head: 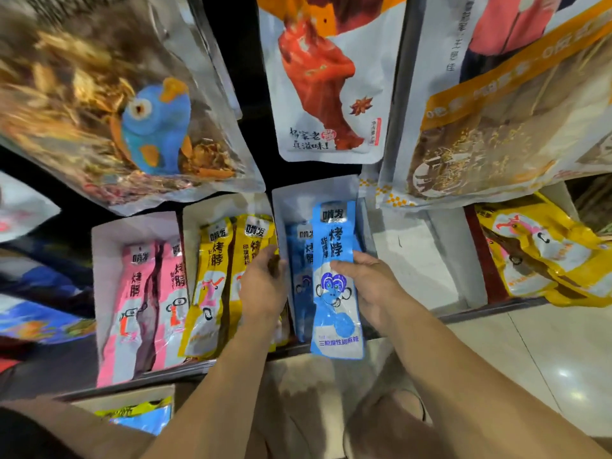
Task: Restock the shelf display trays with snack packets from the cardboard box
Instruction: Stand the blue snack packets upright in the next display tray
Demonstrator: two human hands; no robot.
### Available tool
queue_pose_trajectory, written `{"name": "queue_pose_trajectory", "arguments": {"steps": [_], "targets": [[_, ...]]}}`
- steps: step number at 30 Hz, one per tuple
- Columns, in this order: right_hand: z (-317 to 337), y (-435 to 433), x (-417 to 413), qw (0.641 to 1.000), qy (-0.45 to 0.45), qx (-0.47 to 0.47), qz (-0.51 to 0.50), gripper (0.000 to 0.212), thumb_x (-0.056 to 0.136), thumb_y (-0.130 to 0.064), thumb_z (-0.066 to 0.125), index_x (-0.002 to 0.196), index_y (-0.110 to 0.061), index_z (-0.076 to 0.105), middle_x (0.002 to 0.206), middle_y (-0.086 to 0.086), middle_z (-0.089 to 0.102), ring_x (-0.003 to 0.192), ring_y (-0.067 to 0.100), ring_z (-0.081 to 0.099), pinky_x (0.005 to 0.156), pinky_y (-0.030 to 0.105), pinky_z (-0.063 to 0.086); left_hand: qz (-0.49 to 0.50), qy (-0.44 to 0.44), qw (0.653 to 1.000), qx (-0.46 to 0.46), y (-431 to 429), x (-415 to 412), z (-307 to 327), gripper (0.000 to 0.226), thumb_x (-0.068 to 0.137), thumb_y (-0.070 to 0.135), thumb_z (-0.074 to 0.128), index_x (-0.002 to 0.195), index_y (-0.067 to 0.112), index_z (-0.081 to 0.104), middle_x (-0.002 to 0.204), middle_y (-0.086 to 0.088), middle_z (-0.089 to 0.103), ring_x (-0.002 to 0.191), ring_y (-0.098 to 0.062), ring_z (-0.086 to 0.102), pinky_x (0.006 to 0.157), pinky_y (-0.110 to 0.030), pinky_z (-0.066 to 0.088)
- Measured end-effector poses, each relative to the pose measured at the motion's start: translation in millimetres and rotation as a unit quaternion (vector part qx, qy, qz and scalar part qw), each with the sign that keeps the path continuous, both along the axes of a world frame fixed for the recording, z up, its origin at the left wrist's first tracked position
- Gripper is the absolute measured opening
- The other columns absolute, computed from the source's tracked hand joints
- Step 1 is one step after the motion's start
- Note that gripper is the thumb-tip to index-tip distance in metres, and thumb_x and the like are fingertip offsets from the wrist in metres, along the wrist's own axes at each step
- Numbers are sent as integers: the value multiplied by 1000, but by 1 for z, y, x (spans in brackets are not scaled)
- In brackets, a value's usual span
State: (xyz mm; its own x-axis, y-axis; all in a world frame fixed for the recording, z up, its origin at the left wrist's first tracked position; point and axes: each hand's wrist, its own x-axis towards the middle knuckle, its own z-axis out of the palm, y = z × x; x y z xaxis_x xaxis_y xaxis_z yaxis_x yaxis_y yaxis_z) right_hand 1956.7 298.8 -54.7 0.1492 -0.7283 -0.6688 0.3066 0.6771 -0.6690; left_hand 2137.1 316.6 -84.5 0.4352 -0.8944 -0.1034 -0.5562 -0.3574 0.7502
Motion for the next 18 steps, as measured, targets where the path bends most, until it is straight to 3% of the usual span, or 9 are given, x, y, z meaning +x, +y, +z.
{"name": "queue_pose_trajectory", "arguments": {"steps": [3, 8, 12, 15, 18], "targets": [[-16, -14, 20, 999, 31, 1, 28, 23, 89, -2, 71, 112, -6, 72, 100, 16, 78, 96, 39, 74, 84, 54, 60, 16, 49, 998, 21, -2, 6, -4, 35, 97, 26, 62, 131, 20, 63, 118, 2, 72, 110, -20, 66, 97, -39, 53], [-49, -33, 45, 989, 133, -15, 70, 25, 85, -4, 76, 110, -7, 74, 96, 12, 78, 85, 31, 76, 77, 45, 63, 45, 162, 986, 6, -4, 7, -8, 29, 93, 18, 68, 122, 21, 68, 101, 9, 71, 98, -15, 68, 91, -39, 57], [-68, -34, 57, 965, 233, -52, 111, 19, 81, -4, 79, 92, -20, 76, 92, 4, 78, 89, 28, 75, 86, 47, 61, 58, 199, 978, 6, -5, 10, -15, 30, 92, 15, 70, 119, 28, 69, 93, 10, 72, 95, -18, 69, 92, -46, 57], [-72, -32, 60, 950, 275, -69, 129, 26, 83, -2, 77, 85, -26, 67, 94, 1, 74, 89, 24, 71, 89, 38, 58, 52, 191, 980, 19, -4, 9, -13, 29, 93, 20, 69, 120, 29, 68, 100, 14, 71, 99, -12, 68, 90, -45, 58], [-71, -33, 60, 954, 269, -59, 117, 41, 84, 1, 76, 120, -15, 64, 113, 4, 71, 94, 21, 67, 84, 31, 54, 57, 191, 979, 38, -6, 8, -8, 28, 94, 20, 67, 121, 27, 66, 104, 13, 71, 101, -13, 68, 88, -45, 59]]}}
